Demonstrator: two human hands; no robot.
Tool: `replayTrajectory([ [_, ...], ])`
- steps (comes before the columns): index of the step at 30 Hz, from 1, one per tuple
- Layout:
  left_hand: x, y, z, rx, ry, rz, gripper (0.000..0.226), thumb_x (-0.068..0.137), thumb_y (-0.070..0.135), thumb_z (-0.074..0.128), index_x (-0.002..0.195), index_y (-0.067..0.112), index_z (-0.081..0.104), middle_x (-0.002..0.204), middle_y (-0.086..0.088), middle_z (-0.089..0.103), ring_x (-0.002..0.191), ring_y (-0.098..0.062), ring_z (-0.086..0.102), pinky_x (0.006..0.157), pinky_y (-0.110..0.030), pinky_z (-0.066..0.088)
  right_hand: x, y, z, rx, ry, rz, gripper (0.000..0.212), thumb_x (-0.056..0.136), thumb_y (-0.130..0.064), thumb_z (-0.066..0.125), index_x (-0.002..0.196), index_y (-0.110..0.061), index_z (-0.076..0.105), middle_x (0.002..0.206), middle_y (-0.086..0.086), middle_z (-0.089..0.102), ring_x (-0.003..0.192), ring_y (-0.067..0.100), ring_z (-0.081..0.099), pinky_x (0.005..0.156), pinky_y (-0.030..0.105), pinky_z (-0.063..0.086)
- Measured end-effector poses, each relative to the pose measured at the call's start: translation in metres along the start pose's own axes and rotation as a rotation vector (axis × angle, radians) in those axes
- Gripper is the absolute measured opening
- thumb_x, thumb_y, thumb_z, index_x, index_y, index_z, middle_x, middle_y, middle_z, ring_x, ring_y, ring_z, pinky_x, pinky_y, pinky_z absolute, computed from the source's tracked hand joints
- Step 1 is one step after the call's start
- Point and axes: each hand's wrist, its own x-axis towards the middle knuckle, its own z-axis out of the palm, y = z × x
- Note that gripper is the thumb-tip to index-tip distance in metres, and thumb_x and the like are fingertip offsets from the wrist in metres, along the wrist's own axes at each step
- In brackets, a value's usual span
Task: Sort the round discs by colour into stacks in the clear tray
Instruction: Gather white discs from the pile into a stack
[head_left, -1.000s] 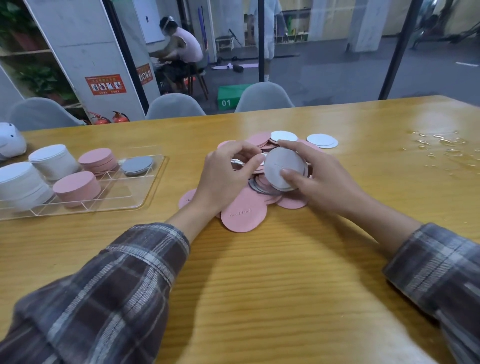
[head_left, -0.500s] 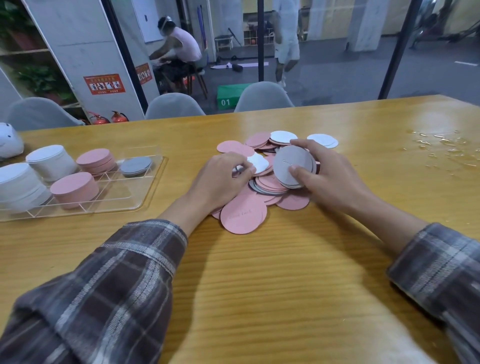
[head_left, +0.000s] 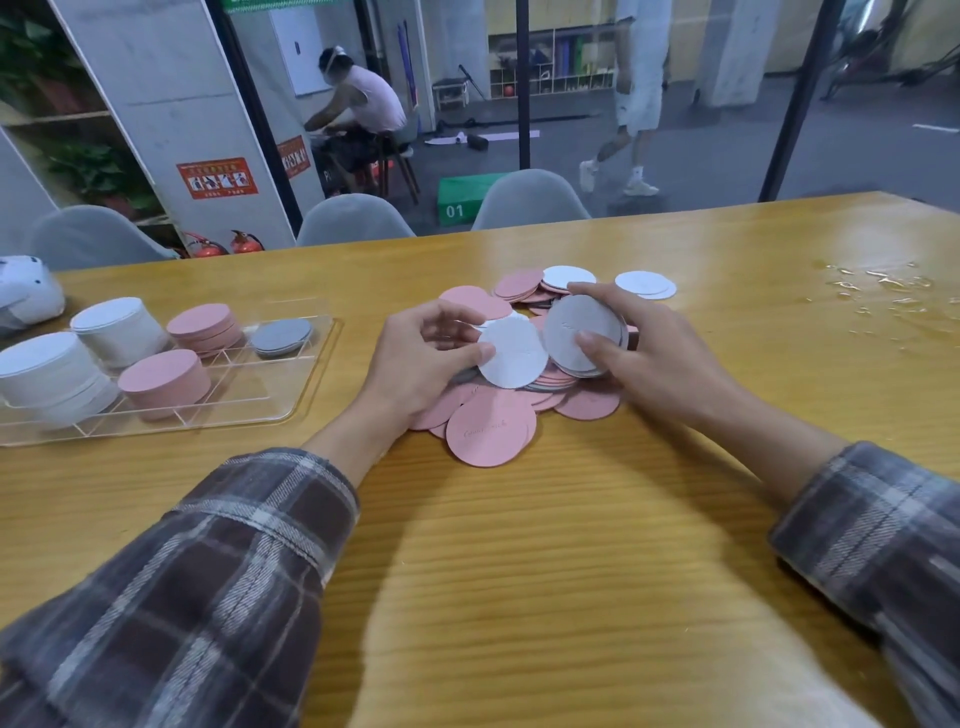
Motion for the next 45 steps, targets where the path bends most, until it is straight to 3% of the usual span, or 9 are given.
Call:
replayTrajectory([
  [8,-0.011,0.014,0.005,-0.147,-0.082,-0.014,0.008,0.092,0.002,0.075,0.098,0.007,0.072,0.109,-0.019,0.069,0.08,-0.018,0.074,0.064,-0.034,0.063,0.0,0.002,0.002,0.055,0.036,0.019,0.046,0.096,-0.027,0.062,0.138,-0.045,0.054,0.128,-0.014,0.063,0.119,0.017,0.06,0.106,0.045,0.047],
  [17,-0.011,0.014,0.018,-0.086,0.018,0.112,0.014,0.085,0.008,0.084,0.097,0.013,0.079,0.097,-0.014,0.077,0.083,-0.018,0.071,0.077,-0.034,0.059,-0.001,-0.005,0.005,0.171,-0.131,-0.057,0.044,0.101,-0.016,0.056,0.138,-0.041,0.057,0.129,-0.021,0.061,0.117,0.008,0.06,0.105,0.044,0.05],
  [20,-0.011,0.012,0.022,-0.032,0.067,0.15,0.016,0.083,0.01,0.086,0.095,0.017,0.081,0.091,-0.006,0.078,0.08,-0.015,0.069,0.078,-0.032,0.058,-0.001,-0.005,0.008,0.281,-0.162,-0.003,0.047,0.103,-0.01,0.051,0.136,-0.042,0.058,0.108,-0.028,0.064,0.084,0.011,0.064,0.084,0.049,0.06],
  [22,-0.012,0.012,0.026,0.011,0.095,0.189,0.017,0.081,0.01,0.087,0.094,0.02,0.081,0.089,0.003,0.078,0.08,-0.01,0.07,0.077,-0.024,0.056,-0.001,-0.007,0.01,0.301,-0.151,0.018,0.047,0.103,-0.01,0.047,0.136,-0.041,0.058,0.098,-0.023,0.063,0.064,0.013,0.057,0.065,0.038,0.057],
  [29,-0.016,0.012,0.035,0.115,0.104,0.292,0.016,0.08,0.012,0.088,0.095,0.015,0.081,0.088,0.006,0.075,0.081,-0.008,0.071,0.073,-0.012,0.05,-0.008,-0.014,0.014,0.305,-0.179,0.003,0.044,0.101,-0.019,0.061,0.143,-0.033,0.053,0.113,-0.01,0.064,0.06,0.009,0.066,0.051,0.022,0.051],
  [32,-0.016,0.014,0.033,0.123,0.089,0.308,0.015,0.083,0.014,0.086,0.096,0.016,0.081,0.089,0.004,0.076,0.083,-0.01,0.072,0.075,-0.017,0.054,-0.007,-0.014,0.015,0.244,-0.164,-0.025,0.047,0.099,-0.025,0.065,0.143,-0.036,0.052,0.129,-0.014,0.062,0.078,0.008,0.07,0.059,0.024,0.055],
  [35,-0.011,0.013,0.026,0.171,0.121,0.31,0.009,0.088,0.016,0.082,0.096,0.018,0.08,0.091,0.007,0.077,0.083,-0.006,0.071,0.072,-0.015,0.053,-0.006,-0.011,0.014,0.124,-0.137,-0.054,0.05,0.094,-0.036,0.064,0.143,-0.042,0.051,0.134,-0.021,0.061,0.113,0.008,0.065,0.091,0.04,0.058],
  [40,0.001,-0.009,-0.002,0.563,0.09,0.229,0.023,0.092,0.014,0.074,0.115,0.016,0.076,0.12,0.0,0.072,0.103,-0.01,0.066,0.087,-0.001,0.036,-0.005,-0.008,0.011,0.107,-0.101,-0.04,0.049,0.096,-0.028,0.066,0.143,-0.04,0.053,0.134,-0.021,0.061,0.118,0.006,0.062,0.102,0.044,0.053],
  [45,0.006,-0.016,-0.007,0.694,-0.039,0.163,0.032,0.1,0.023,0.064,0.127,0.008,0.07,0.142,-0.003,0.064,0.134,-0.023,0.055,0.111,-0.029,0.038,-0.004,-0.006,0.01,0.063,-0.079,-0.046,0.049,0.096,-0.027,0.066,0.143,-0.036,0.054,0.135,-0.02,0.061,0.123,0.002,0.056,0.108,0.038,0.047],
])
